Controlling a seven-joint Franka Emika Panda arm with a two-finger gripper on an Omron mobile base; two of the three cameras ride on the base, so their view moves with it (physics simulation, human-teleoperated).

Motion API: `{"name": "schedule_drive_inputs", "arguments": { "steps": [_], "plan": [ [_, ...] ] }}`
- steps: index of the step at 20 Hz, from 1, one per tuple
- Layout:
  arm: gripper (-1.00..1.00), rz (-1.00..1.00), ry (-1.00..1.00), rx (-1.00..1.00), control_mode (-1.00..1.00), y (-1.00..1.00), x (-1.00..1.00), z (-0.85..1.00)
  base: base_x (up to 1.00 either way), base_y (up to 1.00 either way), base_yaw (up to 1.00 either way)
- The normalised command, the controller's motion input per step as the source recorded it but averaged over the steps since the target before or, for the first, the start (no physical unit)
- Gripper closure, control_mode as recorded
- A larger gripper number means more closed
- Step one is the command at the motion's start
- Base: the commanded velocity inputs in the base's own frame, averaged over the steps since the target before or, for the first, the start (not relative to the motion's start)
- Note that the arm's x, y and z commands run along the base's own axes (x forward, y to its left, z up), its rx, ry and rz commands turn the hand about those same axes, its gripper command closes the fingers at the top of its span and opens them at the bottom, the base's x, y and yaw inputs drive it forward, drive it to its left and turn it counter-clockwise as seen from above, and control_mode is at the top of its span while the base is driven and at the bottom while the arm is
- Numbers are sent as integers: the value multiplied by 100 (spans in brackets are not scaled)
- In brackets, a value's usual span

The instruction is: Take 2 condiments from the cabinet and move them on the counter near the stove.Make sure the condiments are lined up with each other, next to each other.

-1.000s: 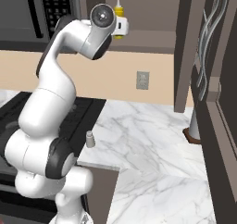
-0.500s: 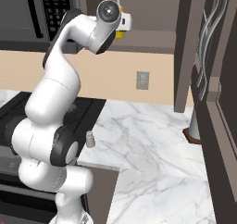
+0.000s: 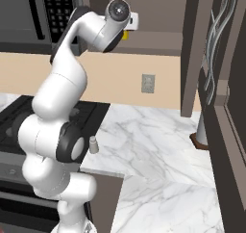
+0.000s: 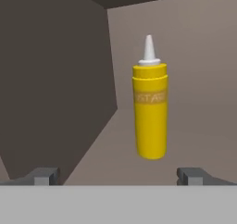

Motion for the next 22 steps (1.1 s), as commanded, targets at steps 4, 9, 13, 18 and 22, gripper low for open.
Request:
{"name": "schedule_drive_inputs", "arguments": {
  "steps": [4, 9, 13, 18, 22],
  "plan": [
    [-100, 3, 0, 0, -100, -1, 22, 0, 0, 0, 0],
    [-100, 1, 0, 0, -100, -2, 23, 0, 0, 0, 0],
    [-100, 1, 0, 0, -100, -1, 23, 0, 0, 0, 0],
    [-100, 0, 0, 0, -100, 0, 22, 0, 0, 0, 0],
    [-100, 0, 0, 0, -100, -4, 19, 0, 0, 0, 0]
  ]
}}
